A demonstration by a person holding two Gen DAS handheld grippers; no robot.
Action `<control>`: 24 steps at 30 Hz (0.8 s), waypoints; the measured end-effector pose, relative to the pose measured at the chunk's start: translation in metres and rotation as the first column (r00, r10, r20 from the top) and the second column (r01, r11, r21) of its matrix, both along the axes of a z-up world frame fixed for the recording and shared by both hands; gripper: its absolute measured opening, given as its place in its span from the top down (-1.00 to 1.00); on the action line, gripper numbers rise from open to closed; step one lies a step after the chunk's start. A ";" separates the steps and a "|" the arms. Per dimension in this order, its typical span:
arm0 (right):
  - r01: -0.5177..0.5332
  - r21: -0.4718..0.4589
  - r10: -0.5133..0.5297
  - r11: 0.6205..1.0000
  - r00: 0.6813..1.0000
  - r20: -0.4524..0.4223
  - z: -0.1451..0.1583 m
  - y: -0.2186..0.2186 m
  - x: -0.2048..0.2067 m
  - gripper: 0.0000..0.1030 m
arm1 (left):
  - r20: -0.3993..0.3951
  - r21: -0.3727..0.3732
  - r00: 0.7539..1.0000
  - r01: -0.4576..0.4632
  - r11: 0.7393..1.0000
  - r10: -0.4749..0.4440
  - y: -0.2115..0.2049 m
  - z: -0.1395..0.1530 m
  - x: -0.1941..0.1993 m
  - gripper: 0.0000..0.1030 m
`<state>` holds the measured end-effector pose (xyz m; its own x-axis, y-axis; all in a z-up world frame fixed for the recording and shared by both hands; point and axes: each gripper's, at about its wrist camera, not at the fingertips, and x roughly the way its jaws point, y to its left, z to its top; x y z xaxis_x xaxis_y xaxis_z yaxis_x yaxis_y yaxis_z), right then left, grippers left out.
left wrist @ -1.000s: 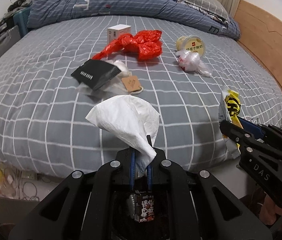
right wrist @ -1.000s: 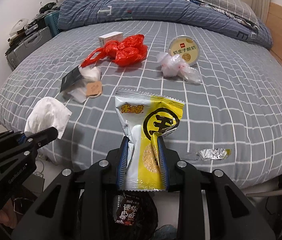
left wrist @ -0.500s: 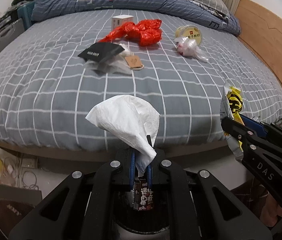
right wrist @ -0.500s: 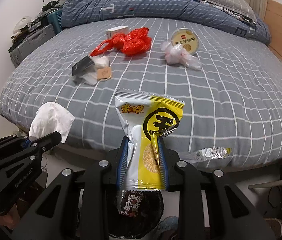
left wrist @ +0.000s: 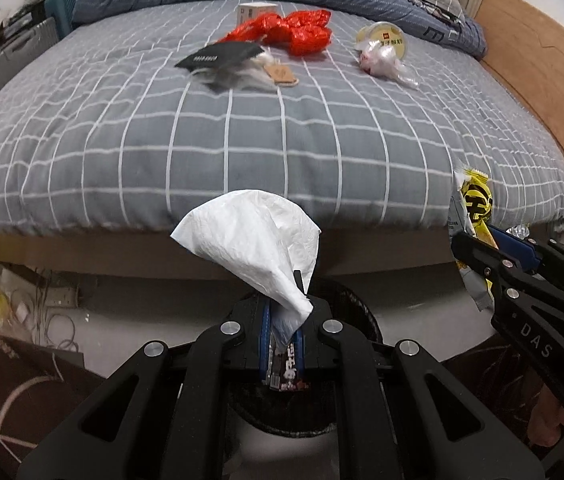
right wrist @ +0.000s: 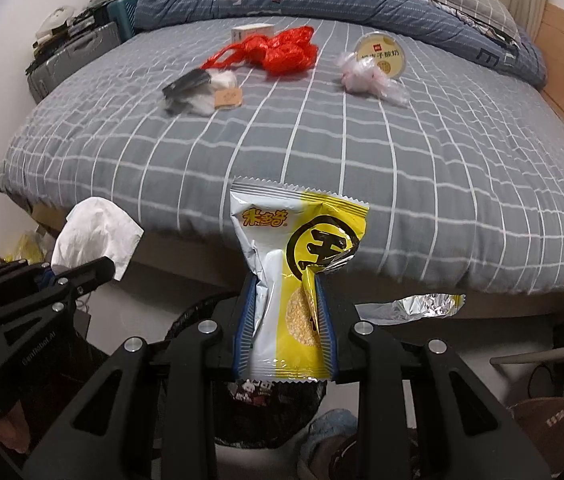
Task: Collect trash
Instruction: 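Carry the tissue and cracker packet off the bed over the black bin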
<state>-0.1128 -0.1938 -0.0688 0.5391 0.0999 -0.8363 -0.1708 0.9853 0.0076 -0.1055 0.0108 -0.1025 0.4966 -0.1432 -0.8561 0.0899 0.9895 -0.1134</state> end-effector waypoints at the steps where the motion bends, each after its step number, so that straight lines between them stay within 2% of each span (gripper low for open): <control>1: 0.000 -0.004 0.000 1.000 1.000 -0.004 -0.002 -0.001 -0.003 0.47 | -0.003 -0.001 1.000 -0.001 1.000 0.001 0.000 -0.002 -0.004 0.84; 9: 0.001 -0.017 -0.001 1.000 1.000 -0.025 -0.008 -0.007 -0.022 0.47 | -0.010 0.020 1.000 0.001 1.000 -0.001 0.000 -0.006 -0.026 0.84; 15: 0.003 -0.035 -0.004 0.999 0.999 -0.047 -0.017 -0.010 -0.033 0.47 | -0.045 0.020 0.999 -0.018 1.000 0.019 0.006 -0.013 -0.040 0.84; 24: 0.011 -0.043 -0.017 0.999 0.992 -0.124 -0.043 -0.011 -0.022 0.47 | -0.091 0.018 0.996 0.002 1.000 -0.001 0.006 -0.033 -0.034 0.84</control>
<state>-0.1352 -0.2044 -0.1118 0.4317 0.0560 -0.9003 -0.1574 0.9874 -0.0140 -0.1395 0.0167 -0.1359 0.4166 -0.1283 -0.9000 0.0814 0.9913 -0.1036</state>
